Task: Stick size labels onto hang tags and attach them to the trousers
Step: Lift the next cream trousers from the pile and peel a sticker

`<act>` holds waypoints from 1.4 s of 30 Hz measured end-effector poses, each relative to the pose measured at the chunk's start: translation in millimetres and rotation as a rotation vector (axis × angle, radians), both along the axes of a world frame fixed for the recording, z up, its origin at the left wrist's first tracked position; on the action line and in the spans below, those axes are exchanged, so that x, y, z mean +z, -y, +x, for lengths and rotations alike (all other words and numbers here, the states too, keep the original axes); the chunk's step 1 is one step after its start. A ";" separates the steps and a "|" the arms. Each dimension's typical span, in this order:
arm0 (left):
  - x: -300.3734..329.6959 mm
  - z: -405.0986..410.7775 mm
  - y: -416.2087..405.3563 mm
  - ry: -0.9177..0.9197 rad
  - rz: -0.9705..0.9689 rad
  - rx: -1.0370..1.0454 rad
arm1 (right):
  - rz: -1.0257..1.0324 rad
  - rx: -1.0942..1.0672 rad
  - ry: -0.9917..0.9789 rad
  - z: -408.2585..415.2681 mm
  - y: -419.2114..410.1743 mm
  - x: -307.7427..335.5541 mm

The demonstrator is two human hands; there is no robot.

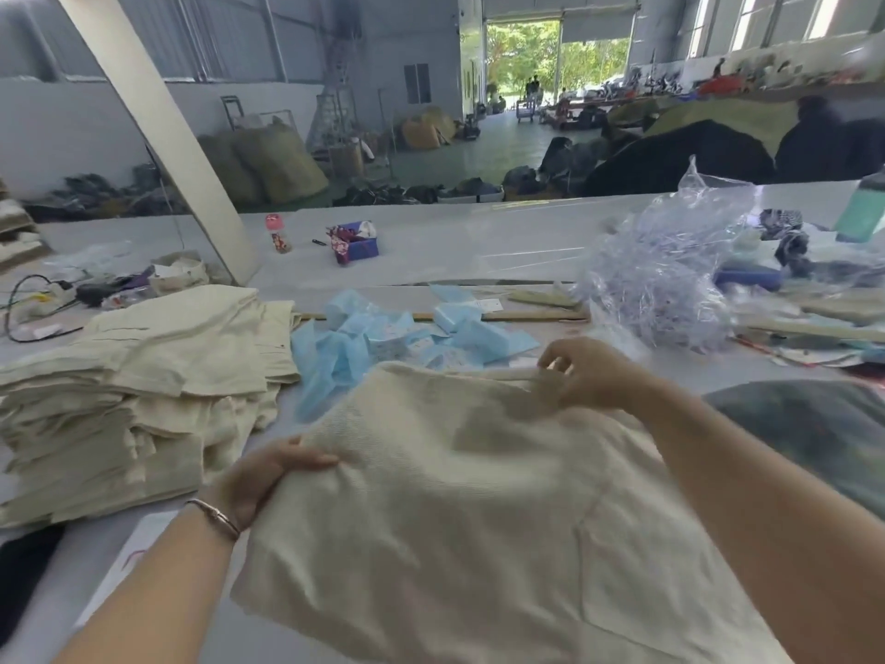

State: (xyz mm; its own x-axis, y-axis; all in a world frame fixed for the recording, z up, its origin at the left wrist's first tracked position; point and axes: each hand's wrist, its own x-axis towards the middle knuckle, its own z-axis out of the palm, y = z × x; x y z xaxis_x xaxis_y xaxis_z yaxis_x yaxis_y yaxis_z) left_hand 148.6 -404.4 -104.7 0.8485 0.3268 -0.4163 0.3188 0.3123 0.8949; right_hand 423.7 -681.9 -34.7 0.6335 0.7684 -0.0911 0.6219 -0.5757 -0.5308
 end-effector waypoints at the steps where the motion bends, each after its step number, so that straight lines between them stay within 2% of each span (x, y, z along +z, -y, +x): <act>1: -13.8 -8.1 -8.4 -0.082 0.039 0.073 | -0.059 -0.050 0.135 -9.2 -12.7 -23.7; 3: -47.0 -20.3 -20.3 -0.354 0.249 0.151 | -0.209 -0.032 0.153 -29.2 -27.3 -80.9; 5: -78.0 -24.8 -20.6 -0.611 0.553 0.175 | -0.395 0.034 0.115 -56.2 -25.0 -139.1; 8: -108.4 -17.6 -4.2 -0.825 0.945 -0.026 | -0.437 0.033 0.159 -98.0 -6.4 -204.6; 10: -120.4 -8.7 9.5 -0.814 1.150 -0.089 | -0.349 -0.004 0.188 -113.4 9.4 -222.2; 13: -133.5 9.1 26.4 -0.572 1.325 -0.084 | -0.301 -0.206 0.224 -119.1 36.5 -228.3; 15: -138.5 22.3 37.3 -0.415 1.299 -0.189 | -0.344 -0.503 0.247 -118.5 53.8 -225.3; 18: -139.5 38.4 55.8 -0.256 1.235 -0.309 | -0.390 -0.843 0.123 -111.1 70.1 -211.0; 22: -134.5 53.9 77.5 -0.173 0.917 -0.348 | -0.402 -0.961 0.026 -95.3 76.7 -193.7; 25: -136.2 65.9 88.5 -0.185 0.883 -0.411 | -0.342 -1.072 -0.075 -79.6 88.7 -183.6; 27: -137.5 70.0 88.8 -0.192 0.863 -0.434 | -0.395 -1.128 -0.134 -73.1 102.6 -179.7; 30: -140.5 72.3 80.2 -0.182 0.808 -0.450 | -0.379 -1.102 -0.258 -74.3 119.5 -176.1; 31: -141.0 72.9 78.6 -0.183 0.788 -0.450 | -0.372 -1.091 -0.236 -76.4 120.6 -172.5; 35: -140.2 81.1 82.8 -0.219 0.701 -0.405 | -0.333 -0.982 0.066 -81.5 98.9 -152.7; 39: -120.5 91.4 110.6 -0.151 0.224 -0.383 | -0.040 -0.765 0.217 -116.0 40.8 -140.2; 42: -103.3 99.7 136.0 -0.078 0.079 -0.450 | 0.092 -0.574 0.234 -155.9 3.9 -148.3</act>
